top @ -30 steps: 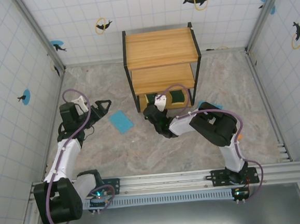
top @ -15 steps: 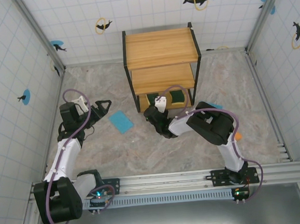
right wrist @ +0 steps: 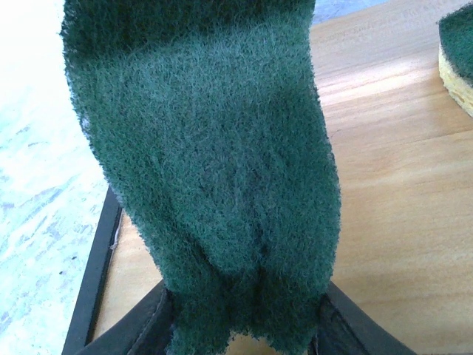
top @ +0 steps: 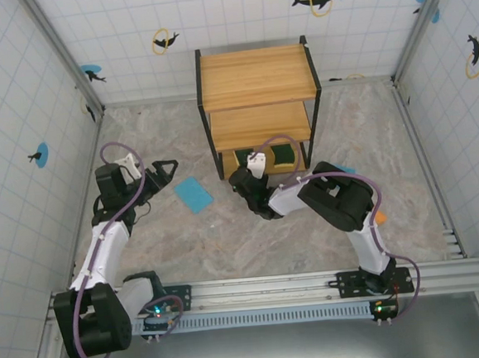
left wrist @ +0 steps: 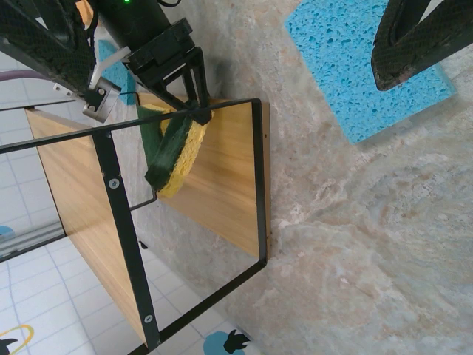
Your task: Place and organize the cleaning sponges onto the shelf
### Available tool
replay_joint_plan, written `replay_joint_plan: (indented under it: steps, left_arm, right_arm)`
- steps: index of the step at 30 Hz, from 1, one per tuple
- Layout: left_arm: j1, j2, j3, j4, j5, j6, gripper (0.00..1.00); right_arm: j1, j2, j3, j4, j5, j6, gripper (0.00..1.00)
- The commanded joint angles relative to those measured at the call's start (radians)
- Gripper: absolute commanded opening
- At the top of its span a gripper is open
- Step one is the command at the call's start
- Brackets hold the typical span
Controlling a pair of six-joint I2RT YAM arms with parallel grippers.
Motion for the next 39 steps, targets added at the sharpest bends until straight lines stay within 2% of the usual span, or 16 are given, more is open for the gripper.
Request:
replay_joint_plan:
  steps: [1,14,25,39]
  left_arm:
    - [0.005,0.005,-0.005,0.016,0.018,0.003,0.98]
    - [0.005,0.006,-0.004,0.014,0.019,0.005,0.98]
    - [0.006,0.007,-0.004,0.013,0.017,0.004,0.97]
    - [0.005,0.008,-0.005,0.016,0.015,0.004,0.98]
  right_arm:
    - [-0.005,0.029,0.046,-0.002,0.025,0.016,0.43]
    - [-0.006,0.057,0.063,-0.024,0.042,0.032,0.46]
    - [-0.011,0.064,0.068,-0.038,0.042,0.035,0.53]
    - [-0.01,0.063,0.074,-0.045,0.042,0.026,0.59]
